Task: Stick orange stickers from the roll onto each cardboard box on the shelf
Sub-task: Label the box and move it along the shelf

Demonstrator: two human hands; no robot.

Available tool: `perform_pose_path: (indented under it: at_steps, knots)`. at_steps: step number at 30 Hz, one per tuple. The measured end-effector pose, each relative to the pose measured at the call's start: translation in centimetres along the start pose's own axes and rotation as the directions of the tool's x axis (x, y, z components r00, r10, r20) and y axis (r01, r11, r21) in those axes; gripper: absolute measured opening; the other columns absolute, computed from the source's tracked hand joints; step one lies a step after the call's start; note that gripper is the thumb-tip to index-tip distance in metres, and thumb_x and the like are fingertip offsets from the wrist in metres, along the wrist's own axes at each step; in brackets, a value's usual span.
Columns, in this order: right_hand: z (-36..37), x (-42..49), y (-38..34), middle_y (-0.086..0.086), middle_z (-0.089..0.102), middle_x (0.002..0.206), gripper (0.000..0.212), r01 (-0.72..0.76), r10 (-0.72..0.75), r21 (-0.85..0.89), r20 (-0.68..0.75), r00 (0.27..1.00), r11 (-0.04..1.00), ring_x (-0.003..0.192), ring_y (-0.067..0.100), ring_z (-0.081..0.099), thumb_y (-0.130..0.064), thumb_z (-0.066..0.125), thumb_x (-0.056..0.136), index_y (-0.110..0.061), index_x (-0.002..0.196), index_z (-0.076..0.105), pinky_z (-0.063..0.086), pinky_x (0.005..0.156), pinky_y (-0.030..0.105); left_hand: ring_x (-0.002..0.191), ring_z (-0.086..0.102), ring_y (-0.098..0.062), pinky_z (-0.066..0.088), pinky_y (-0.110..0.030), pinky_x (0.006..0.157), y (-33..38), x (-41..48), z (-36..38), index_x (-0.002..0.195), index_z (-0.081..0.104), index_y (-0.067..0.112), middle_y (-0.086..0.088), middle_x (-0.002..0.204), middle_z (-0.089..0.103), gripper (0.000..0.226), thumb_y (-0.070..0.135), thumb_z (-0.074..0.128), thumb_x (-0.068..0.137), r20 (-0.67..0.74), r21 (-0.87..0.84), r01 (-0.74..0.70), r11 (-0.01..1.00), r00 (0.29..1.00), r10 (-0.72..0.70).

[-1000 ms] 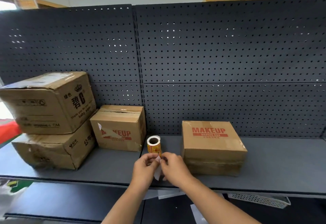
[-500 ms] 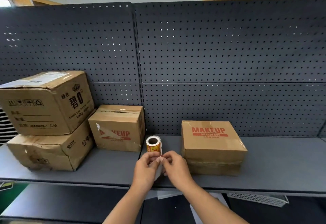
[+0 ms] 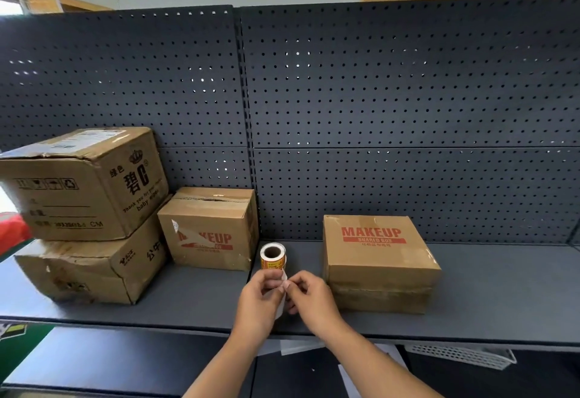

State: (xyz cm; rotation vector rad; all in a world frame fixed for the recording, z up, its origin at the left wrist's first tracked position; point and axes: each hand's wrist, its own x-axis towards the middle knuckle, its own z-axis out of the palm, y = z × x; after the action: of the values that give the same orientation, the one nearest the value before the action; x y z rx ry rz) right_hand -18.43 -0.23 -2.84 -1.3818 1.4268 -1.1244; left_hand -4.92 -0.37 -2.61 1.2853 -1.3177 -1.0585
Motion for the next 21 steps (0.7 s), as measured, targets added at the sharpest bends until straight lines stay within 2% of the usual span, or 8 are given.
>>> perform_pose_path:
  at_steps: [5,11,14,19,21]
  knots:
    - [0.01,0.12,-0.09,0.006,0.074,0.079,0.012,0.007,-0.007,0.004,0.010,1.000,1.000,0.071,0.017,0.074,-0.021,0.063,0.102,-0.014,0.096,0.070,0.063,0.065,0.030,0.096,0.070,-0.005,0.057,-0.029,0.092,-0.05,0.16,-0.50,0.105,0.069,0.023,0.001,0.101,0.075,0.022,0.004,0.072,0.094,0.008,0.066,-0.018,0.998,1.000,0.017]
    - [0.12,0.01,0.11,0.009,0.073,0.078,0.014,-0.008,0.007,0.032,0.045,0.999,0.999,0.066,0.015,0.070,-0.021,0.063,0.102,-0.010,0.095,0.070,0.062,0.066,0.032,0.096,0.067,-0.018,0.053,-0.025,0.080,-0.13,0.12,-0.40,0.097,0.059,0.012,-0.006,0.099,0.071,0.014,-0.001,0.065,0.097,-0.025,0.084,0.028,0.996,0.999,-0.026]
    - [0.07,-0.07,0.08,0.015,0.075,0.081,0.016,-0.052,0.050,0.056,0.031,0.998,0.997,0.066,0.017,0.070,-0.016,0.060,0.103,-0.007,0.096,0.072,0.062,0.068,0.034,0.095,0.065,-0.017,0.050,-0.021,0.076,-0.16,0.19,-0.29,0.096,0.057,0.010,-0.007,0.098,0.069,0.015,-0.004,0.062,0.097,-0.034,0.120,0.030,0.992,0.999,-0.026]
    - [-0.04,-0.04,-0.44,0.009,0.075,0.075,0.014,-0.127,0.127,0.043,0.002,0.992,0.991,0.063,0.017,0.071,-0.013,0.059,0.100,-0.008,0.093,0.070,0.063,0.064,0.034,0.083,0.062,-0.018,0.048,-0.025,0.070,-0.60,0.33,-0.26,0.088,0.064,0.014,-0.005,0.091,0.069,0.023,-0.006,0.056,0.095,-0.033,0.222,0.032,0.975,0.999,-0.026]
    - [-0.08,-0.14,-0.66,0.010,0.075,0.075,0.013,-0.142,0.142,0.041,-0.004,0.990,0.989,0.062,0.021,0.072,-0.013,0.059,0.100,-0.008,0.093,0.070,0.063,0.061,0.035,0.086,0.065,-0.015,0.050,-0.022,0.071,-0.77,0.30,-0.38,0.084,0.070,0.016,-0.001,0.092,0.071,0.027,-0.005,0.056,0.096,-0.034,0.266,0.030,0.964,0.999,-0.022]
